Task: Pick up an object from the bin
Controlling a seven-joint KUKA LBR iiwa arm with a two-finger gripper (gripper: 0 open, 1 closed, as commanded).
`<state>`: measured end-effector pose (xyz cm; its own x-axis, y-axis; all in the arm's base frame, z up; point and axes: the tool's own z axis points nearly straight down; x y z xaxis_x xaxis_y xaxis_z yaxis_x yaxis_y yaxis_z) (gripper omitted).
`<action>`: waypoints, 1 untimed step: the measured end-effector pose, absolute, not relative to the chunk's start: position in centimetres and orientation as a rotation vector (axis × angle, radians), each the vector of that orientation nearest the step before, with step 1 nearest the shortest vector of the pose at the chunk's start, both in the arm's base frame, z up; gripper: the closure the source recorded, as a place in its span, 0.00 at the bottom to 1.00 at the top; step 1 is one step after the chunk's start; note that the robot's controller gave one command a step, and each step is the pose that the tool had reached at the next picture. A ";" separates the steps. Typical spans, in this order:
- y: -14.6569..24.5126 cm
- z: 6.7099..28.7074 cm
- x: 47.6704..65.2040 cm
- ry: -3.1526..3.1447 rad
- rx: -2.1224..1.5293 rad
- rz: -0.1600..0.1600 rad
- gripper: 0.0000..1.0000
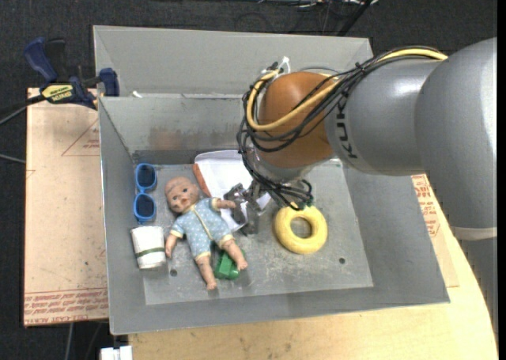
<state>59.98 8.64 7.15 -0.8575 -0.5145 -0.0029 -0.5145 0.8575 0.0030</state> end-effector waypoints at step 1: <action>8.6 7.1 60.0 3.026 -0.838 0.006 1.00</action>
Offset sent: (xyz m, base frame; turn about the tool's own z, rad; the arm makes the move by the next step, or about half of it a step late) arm 0.0000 0.0000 0.0000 0.0000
